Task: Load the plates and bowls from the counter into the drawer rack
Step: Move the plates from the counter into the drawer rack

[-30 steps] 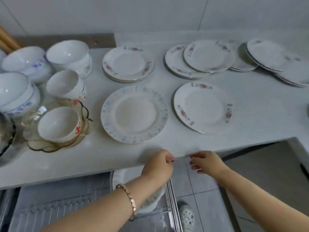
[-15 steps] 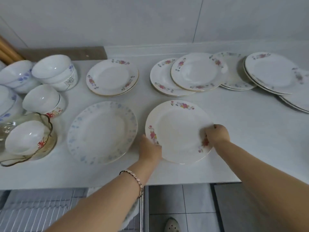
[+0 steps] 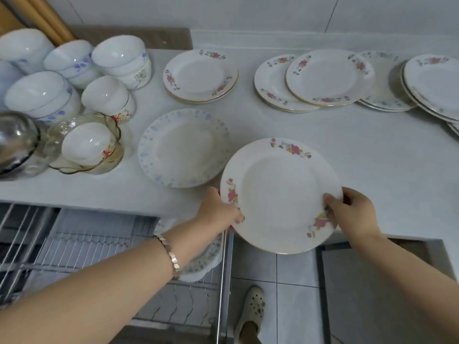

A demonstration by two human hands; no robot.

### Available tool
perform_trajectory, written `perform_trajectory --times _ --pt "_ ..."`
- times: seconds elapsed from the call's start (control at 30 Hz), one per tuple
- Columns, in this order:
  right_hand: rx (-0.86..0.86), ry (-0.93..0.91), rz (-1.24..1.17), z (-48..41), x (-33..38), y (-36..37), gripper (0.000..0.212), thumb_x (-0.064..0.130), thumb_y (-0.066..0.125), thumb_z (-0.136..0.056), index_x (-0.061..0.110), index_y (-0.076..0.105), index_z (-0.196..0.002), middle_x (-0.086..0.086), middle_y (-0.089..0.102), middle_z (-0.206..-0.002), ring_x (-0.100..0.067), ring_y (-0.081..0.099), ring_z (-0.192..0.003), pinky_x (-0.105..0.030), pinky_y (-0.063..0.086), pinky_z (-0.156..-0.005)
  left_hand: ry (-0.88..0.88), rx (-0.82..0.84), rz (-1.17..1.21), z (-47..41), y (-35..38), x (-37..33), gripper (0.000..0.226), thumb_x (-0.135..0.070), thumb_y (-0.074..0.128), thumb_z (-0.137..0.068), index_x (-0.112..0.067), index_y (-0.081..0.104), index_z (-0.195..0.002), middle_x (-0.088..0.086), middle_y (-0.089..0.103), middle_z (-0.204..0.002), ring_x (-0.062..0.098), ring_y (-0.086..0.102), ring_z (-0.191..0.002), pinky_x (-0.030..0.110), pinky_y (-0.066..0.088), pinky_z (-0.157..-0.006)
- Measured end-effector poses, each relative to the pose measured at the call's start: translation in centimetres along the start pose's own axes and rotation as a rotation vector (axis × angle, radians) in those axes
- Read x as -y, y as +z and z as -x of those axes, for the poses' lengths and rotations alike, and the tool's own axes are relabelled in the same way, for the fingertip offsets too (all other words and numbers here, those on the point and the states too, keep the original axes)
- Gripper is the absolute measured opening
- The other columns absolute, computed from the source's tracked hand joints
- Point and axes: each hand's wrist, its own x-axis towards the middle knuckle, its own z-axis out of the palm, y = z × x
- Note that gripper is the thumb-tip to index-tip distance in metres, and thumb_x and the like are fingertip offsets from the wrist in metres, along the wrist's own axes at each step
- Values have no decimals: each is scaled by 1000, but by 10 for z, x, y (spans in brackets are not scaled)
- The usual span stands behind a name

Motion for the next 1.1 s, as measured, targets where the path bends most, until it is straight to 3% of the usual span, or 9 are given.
perform_trajectory --times 0.13,0.33,0.53,0.63,0.73,0.8,0.93,1.0,1.1 --pt "135 -20 61 68 9 28 7 13 55 -88 11 57 -95 -4 62 -79 -22 58 -73 -29 48 -61 -44 182 -101 38 -51 44 45 13 65 -72 -5 57 -112 7 68 -101 23 66 -93 24 58 -56" --pt "195 26 104 164 10 108 11 14 60 -86 11 53 -95 -3 61 -80 -13 54 -68 -22 38 -52 -152 223 -159 58 -142 123 42 13 63 -76 -9 59 -111 9 66 -111 27 64 -103 35 58 -79" --pt "257 243 40 229 -20 206 18 13 58 -86 8 55 -103 -11 65 -88 -24 59 -74 -28 46 -56 -258 193 -241 56 -211 208 41 14 64 -73 -24 51 -73 -2 62 -83 20 63 -83 33 59 -70" --pt "261 356 19 231 -44 249 25 12 57 -87 2 58 -109 -10 65 -86 -26 60 -74 -27 45 -56 -311 110 -306 29 -215 239 32 14 64 -73 -14 52 -83 4 62 -90 29 64 -95 43 59 -79" --pt "216 438 52 211 -65 288 32 11 56 -88 1 57 -118 -10 61 -89 -25 57 -73 -25 42 -57 -334 56 -405 -6 -206 258 38 9 61 -77 -8 49 -109 10 59 -112 30 61 -104 38 58 -79" --pt "185 480 66 190 -76 311 36 9 55 -89 2 55 -124 -15 64 -95 -24 57 -72 -25 45 -60 -322 27 -428 -36 -199 267 41 5 60 -78 -6 49 -116 11 59 -116 28 60 -104 33 56 -74" --pt "71 569 13 147 -95 347 38 8 55 -88 3 55 -126 -21 66 -111 -35 64 -96 -36 53 -80 -238 -63 -454 -90 -180 269 36 1 62 -81 -5 52 -116 10 61 -117 20 56 -89 20 46 -54" --pt "18 607 -37 132 -101 359 38 7 55 -87 4 56 -125 -18 68 -99 -32 66 -83 -34 54 -71 -196 -106 -476 -110 -172 267 33 1 61 -83 -4 53 -115 10 62 -117 19 54 -86 18 43 -55" --pt "-44 654 -98 116 -104 370 34 2 51 -87 2 58 -121 -16 67 -90 -23 59 -56 -26 47 -49 -183 -140 -513 -133 -160 266 31 1 59 -85 -2 53 -116 13 61 -119 26 61 -103 24 48 -72"
